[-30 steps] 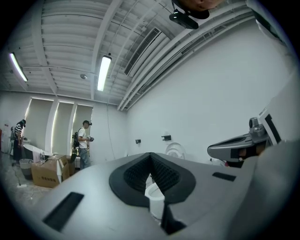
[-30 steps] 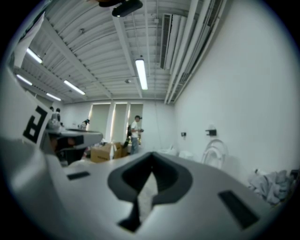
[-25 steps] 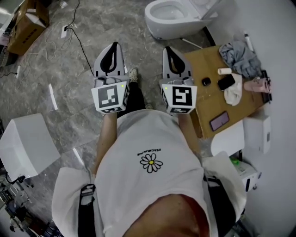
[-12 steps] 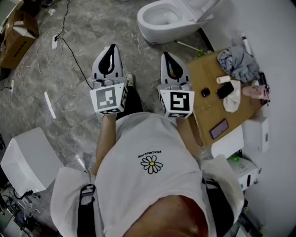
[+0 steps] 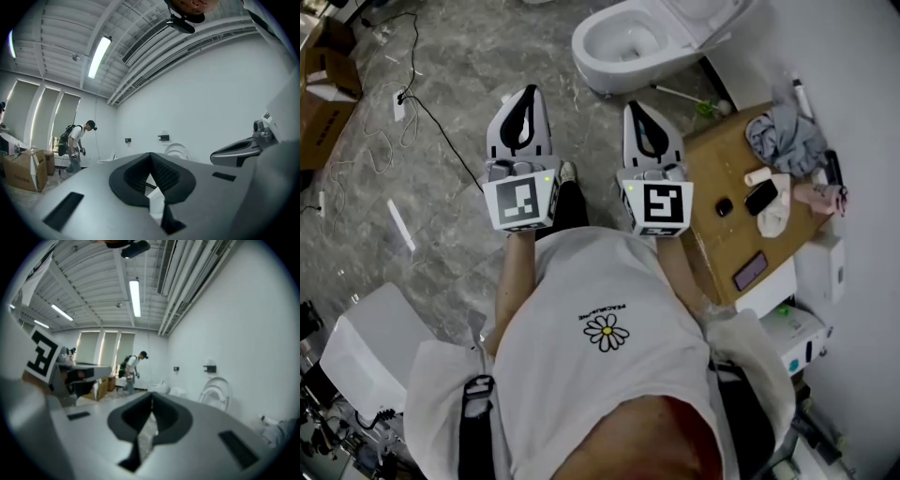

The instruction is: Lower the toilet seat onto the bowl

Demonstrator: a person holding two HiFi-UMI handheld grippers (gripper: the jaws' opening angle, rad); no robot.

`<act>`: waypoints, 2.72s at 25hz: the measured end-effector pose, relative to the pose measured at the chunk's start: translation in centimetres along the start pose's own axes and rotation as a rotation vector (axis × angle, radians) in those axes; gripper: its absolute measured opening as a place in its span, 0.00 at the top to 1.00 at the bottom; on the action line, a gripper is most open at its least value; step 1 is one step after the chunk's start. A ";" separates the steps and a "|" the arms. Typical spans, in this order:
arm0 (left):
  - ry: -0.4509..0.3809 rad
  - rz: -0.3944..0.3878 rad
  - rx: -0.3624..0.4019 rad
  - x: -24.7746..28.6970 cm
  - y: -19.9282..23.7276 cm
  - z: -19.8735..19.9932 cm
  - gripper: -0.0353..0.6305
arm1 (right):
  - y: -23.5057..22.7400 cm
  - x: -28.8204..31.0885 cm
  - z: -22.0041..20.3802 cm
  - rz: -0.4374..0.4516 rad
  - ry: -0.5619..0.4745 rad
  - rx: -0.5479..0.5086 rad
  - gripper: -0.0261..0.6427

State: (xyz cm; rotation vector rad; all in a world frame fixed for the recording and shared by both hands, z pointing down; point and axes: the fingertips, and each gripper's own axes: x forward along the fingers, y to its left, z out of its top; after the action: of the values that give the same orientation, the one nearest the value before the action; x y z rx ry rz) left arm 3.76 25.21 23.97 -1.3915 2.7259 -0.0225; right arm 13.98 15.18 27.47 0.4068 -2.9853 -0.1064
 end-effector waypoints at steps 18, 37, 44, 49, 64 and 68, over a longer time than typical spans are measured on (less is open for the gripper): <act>0.002 -0.040 -0.026 11.8 11.1 -0.1 0.92 | 0.3 14.0 3.4 -0.076 0.016 0.015 0.92; 0.033 -0.073 -0.011 20.0 11.1 -1.8 0.92 | -5.0 22.7 2.4 -0.095 0.009 0.065 0.92; 0.031 -0.126 -0.013 27.8 9.4 -2.0 0.92 | -10.7 27.1 2.5 -0.135 0.000 0.112 0.92; 0.010 -0.181 0.005 32.8 6.4 -1.5 0.92 | -15.6 28.7 1.9 -0.180 -0.011 0.143 0.92; -0.013 -0.362 0.008 41.8 -1.1 -2.4 0.92 | -26.4 28.2 0.0 -0.397 -0.027 0.184 0.92; -0.006 -0.464 -0.004 44.5 -3.3 -3.0 0.92 | -28.4 26.5 -0.6 -0.532 -0.024 0.187 0.92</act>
State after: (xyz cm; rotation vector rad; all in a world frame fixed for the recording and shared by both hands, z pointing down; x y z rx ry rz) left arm -19.82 -12.84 24.24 -1.9828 2.3337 -0.0405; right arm -3.79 -19.36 28.71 1.2170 -2.8334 0.1206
